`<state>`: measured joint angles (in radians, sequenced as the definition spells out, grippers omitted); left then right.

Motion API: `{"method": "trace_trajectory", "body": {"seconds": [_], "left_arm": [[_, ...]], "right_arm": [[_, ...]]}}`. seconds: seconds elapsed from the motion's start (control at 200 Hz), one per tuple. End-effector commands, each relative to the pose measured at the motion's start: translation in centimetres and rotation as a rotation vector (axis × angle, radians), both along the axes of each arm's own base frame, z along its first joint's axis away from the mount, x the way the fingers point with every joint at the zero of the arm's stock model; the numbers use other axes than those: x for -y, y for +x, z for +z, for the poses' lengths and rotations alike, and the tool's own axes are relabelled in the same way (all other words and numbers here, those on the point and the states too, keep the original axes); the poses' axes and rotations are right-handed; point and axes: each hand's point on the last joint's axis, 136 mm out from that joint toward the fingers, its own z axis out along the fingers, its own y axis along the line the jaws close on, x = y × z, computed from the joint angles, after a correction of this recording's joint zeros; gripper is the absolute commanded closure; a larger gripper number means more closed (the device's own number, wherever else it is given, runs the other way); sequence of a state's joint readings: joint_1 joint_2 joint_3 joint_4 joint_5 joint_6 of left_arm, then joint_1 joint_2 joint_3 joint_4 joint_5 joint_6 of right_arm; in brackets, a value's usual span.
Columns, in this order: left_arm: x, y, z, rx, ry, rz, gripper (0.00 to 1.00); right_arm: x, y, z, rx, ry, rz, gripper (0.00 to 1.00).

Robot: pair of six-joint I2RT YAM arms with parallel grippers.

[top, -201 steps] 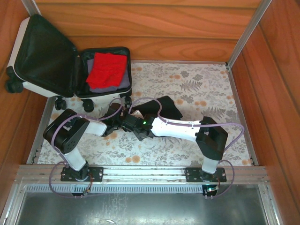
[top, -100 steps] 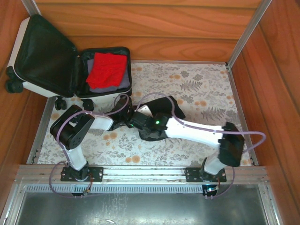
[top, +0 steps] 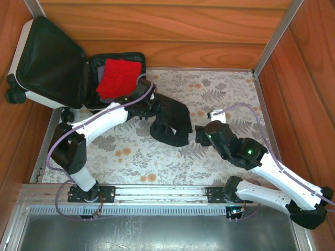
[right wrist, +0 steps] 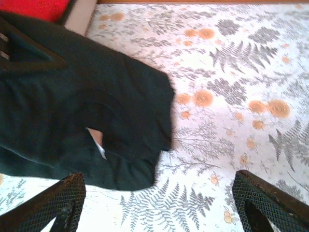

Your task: Pack the luggage

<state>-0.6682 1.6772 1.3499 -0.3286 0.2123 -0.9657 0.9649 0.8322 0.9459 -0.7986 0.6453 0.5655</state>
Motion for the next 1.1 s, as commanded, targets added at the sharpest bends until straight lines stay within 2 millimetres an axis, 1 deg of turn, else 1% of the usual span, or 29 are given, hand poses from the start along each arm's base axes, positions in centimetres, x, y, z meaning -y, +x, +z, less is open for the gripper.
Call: {"method": "trace_trajectory", "body": {"seconds": [0.0, 0.105, 0.26, 0.375, 0.495, 0.52, 0.53, 0.565, 0.575, 0.645, 0.7, 0.71, 0.915, 0.99, 1.095], "left_arm": [[-0.6, 0.4, 1.7, 0.029, 0.107, -0.099, 1.00], [-1.1, 2.1, 3.7, 0.064, 0.117, -0.090, 1.00], [-3.4, 5.3, 6.6, 0.104, 0.100, -0.026, 1.00], [-5.0, 7.4, 9.1, 0.158, 0.089, 0.024, 1.00], [-5.6, 8.9, 12.1, 0.221, 0.068, 0.052, 1.00], [-5.7, 9.2, 12.4, 0.229, 0.070, 0.057, 1.00], [-5.7, 9.3, 12.9, 0.239, 0.065, 0.059, 1.00], [-6.0, 9.6, 13.5, 0.255, 0.072, 0.071, 1.00], [-6.1, 9.8, 14.0, 0.264, 0.070, 0.076, 1.00], [-6.6, 10.5, 15.1, 0.288, 0.065, 0.102, 1.00], [-7.4, 11.3, 16.2, 0.308, 0.059, 0.134, 1.00], [-7.5, 11.4, 16.6, 0.317, 0.056, 0.141, 1.00], [-11.4, 14.3, 20.7, 0.401, 0.033, 0.301, 1.00], [-12.5, 15.1, 22.1, 0.431, 0.025, 0.347, 1.00], [-13.6, 16.0, 23.1, 0.456, 0.022, 0.393, 1.00]], "right_arm": [[0.8, -0.1, -2.6, -0.064, -0.011, -0.058, 0.16], [0.7, -0.3, -4.4, -0.121, -0.050, -0.070, 0.16], [0.6, -0.4, -5.8, -0.158, -0.088, -0.070, 0.16], [0.5, -0.3, -6.4, -0.165, -0.103, -0.069, 0.16], [0.5, -0.2, -6.9, -0.175, -0.114, -0.071, 0.16], [0.5, -0.2, -7.1, -0.178, -0.116, -0.070, 0.16], [0.5, -0.2, -7.1, -0.178, -0.115, -0.071, 0.16], [0.4, -0.2, -7.2, -0.180, -0.118, -0.070, 0.16], [0.4, -0.2, -7.2, -0.181, -0.118, -0.068, 0.16], [0.4, -0.2, -7.5, -0.186, -0.124, -0.067, 0.16], [0.4, -0.1, -7.7, -0.192, -0.129, -0.067, 0.16], [0.4, -0.1, -7.8, -0.193, -0.129, -0.067, 0.16], [-0.3, 0.1, -8.6, -0.216, -0.145, -0.048, 0.16], [-0.5, 0.3, -8.8, -0.223, -0.154, -0.041, 0.16], [-0.8, 0.4, -8.9, -0.230, -0.167, -0.033, 0.16]]}}
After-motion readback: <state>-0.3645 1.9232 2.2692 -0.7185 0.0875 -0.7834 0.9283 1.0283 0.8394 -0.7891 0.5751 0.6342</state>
